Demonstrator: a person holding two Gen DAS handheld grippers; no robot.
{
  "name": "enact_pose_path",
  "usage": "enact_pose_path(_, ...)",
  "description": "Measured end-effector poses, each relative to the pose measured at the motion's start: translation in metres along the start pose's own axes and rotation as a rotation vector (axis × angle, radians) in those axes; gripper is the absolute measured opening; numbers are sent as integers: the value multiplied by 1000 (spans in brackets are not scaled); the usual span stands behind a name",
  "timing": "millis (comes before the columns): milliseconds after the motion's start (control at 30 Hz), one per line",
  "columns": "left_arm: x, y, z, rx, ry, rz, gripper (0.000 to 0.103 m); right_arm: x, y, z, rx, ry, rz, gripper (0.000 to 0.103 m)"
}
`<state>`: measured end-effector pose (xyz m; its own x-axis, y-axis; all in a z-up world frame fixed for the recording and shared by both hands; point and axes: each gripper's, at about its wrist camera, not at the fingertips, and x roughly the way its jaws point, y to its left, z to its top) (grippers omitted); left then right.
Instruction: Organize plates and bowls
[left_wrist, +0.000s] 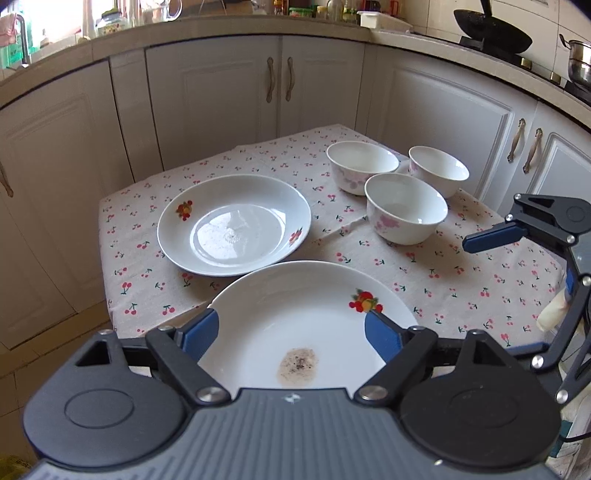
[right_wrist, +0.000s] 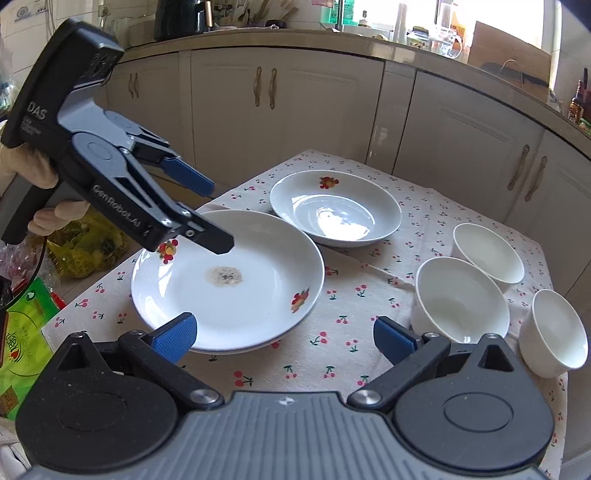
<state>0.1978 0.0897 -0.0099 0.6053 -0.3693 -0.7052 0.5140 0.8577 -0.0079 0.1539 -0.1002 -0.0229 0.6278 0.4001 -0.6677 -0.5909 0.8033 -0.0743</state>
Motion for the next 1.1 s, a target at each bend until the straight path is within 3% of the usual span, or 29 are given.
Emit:
enact_pose_path(433,-23,10,-2,-12,-122,73,90,-8,-17,18,-3,-40,-23,103)
enact_pose_path(767,-14,29,0,-61,-153,80,91,4,-23,34,28,-52,-33,103)
enact_pose_path(1100,-5,77,13,-98,-228,126,91,20,-42,55,181,-35,-26,103)
